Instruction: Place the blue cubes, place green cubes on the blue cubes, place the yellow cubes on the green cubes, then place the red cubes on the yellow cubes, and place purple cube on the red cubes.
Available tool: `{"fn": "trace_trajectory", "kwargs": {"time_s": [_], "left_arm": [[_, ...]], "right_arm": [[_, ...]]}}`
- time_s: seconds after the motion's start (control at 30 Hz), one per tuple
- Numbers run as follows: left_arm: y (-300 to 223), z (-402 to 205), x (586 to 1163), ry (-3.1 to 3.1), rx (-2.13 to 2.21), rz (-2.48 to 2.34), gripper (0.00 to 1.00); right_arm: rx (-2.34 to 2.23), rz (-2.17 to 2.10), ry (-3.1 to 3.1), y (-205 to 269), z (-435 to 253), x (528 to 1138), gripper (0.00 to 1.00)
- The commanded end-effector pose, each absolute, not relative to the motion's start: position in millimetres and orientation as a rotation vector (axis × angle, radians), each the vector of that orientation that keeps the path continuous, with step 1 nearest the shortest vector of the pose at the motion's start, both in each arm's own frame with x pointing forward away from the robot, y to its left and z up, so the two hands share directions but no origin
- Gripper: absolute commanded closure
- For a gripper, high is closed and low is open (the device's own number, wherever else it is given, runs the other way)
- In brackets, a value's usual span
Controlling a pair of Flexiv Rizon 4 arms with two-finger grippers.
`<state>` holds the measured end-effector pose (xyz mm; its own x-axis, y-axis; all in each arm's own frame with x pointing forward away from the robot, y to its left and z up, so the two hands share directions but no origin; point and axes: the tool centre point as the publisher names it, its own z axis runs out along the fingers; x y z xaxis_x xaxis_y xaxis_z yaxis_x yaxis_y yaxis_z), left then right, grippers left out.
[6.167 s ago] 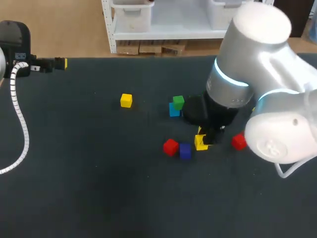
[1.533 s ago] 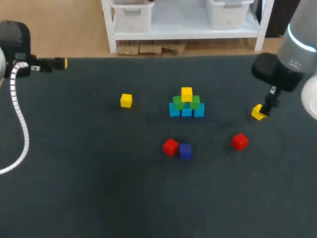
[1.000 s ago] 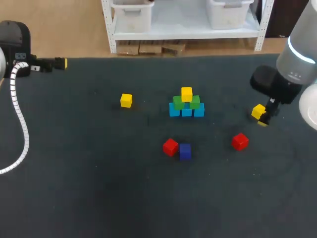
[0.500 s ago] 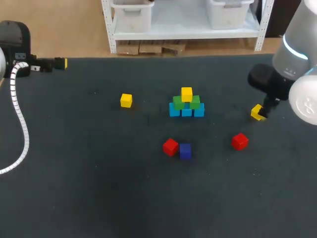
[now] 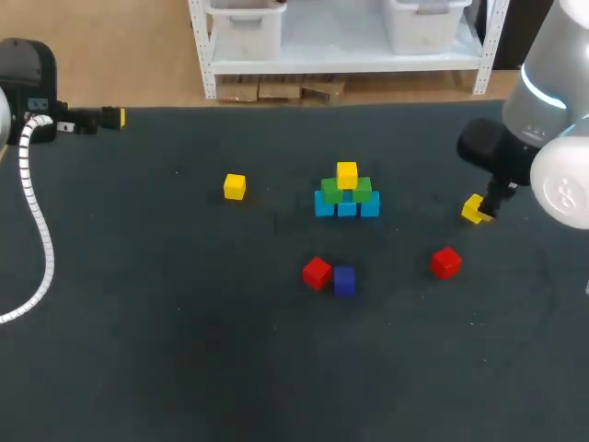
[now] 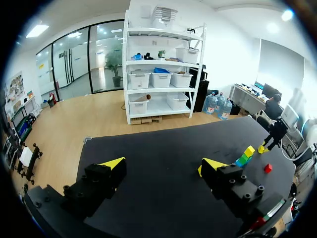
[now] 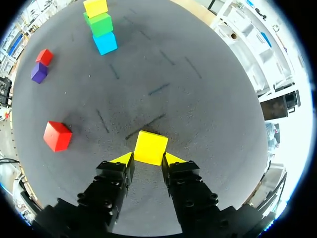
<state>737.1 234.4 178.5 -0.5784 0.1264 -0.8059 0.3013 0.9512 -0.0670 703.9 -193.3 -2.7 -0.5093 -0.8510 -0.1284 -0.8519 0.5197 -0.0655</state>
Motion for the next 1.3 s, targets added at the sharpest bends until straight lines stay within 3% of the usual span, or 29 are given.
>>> {"fn": "trace_trajectory", "kwargs": {"time_s": [0.03, 0.37, 0.77, 1.3], "left_arm": [[238, 178, 738, 2.186, 0.318, -0.275, 0.00], [238, 178, 738, 2.186, 0.318, -0.275, 0.00], [238, 178, 738, 2.186, 0.318, -0.275, 0.00], [238, 178, 738, 2.186, 0.318, -0.275, 0.00]], "right_arm": [[-1.470, 0.007, 2.602, -192, 1, 705, 1.00], [-1.627, 0.055, 2.409, -167, 55, 704, 1.00], [-1.985, 0.105, 2.065, -93, 109, 713, 1.00], [-2.284, 0.127, 1.911, -51, 93, 726, 1.00]]}}
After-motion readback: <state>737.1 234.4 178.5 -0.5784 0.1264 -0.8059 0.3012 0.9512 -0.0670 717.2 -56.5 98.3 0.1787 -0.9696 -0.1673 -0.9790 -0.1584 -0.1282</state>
